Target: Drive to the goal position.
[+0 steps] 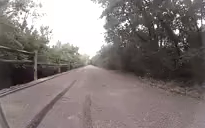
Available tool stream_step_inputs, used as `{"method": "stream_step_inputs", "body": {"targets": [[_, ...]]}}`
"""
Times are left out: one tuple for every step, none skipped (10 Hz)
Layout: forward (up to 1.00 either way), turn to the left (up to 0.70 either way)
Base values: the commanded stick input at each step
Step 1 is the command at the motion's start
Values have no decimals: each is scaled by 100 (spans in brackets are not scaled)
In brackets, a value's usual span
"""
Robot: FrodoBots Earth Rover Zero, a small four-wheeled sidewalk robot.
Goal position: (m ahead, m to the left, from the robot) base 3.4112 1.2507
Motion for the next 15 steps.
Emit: {"method": "stream_step_inputs", "body": {"targets": [[7,0],[7,0],[7,0],[7,0],[7,0],[7,0],[7,0],[7,0],[7,0],[7,0],[7,0],[7,0],[7,0],[7,0],[7,0]]}}
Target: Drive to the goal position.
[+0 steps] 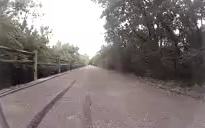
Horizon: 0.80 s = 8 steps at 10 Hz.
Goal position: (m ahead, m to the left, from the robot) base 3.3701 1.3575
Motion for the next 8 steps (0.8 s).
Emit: {"method": "stream_step_inputs", "body": {"targets": [[7,0],[7,0],[7,0],[7,0],[7,0],[7,0],[7,0],[7,0]]}}
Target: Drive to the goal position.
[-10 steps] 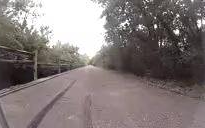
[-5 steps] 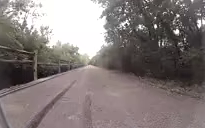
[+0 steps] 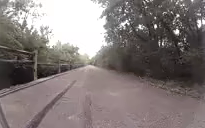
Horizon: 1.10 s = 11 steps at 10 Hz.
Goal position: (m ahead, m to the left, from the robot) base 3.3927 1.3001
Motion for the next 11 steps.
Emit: {"method": "stream_step_inputs", "body": {"targets": [[7,0],[7,0],[7,0],[7,0],[7,0],[7,0],[7,0],[7,0],[7,0],[7,0],[7,0]]}}
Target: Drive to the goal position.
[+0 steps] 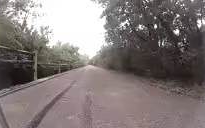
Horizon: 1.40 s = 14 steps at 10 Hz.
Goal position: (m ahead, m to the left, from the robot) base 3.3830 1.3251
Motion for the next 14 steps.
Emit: {"method": "stream_step_inputs", "body": {"targets": [[7,0],[7,0],[7,0],[7,0],[7,0],[7,0],[7,0],[7,0],[7,0],[7,0],[7,0],[7,0],[7,0],[7,0]]}}
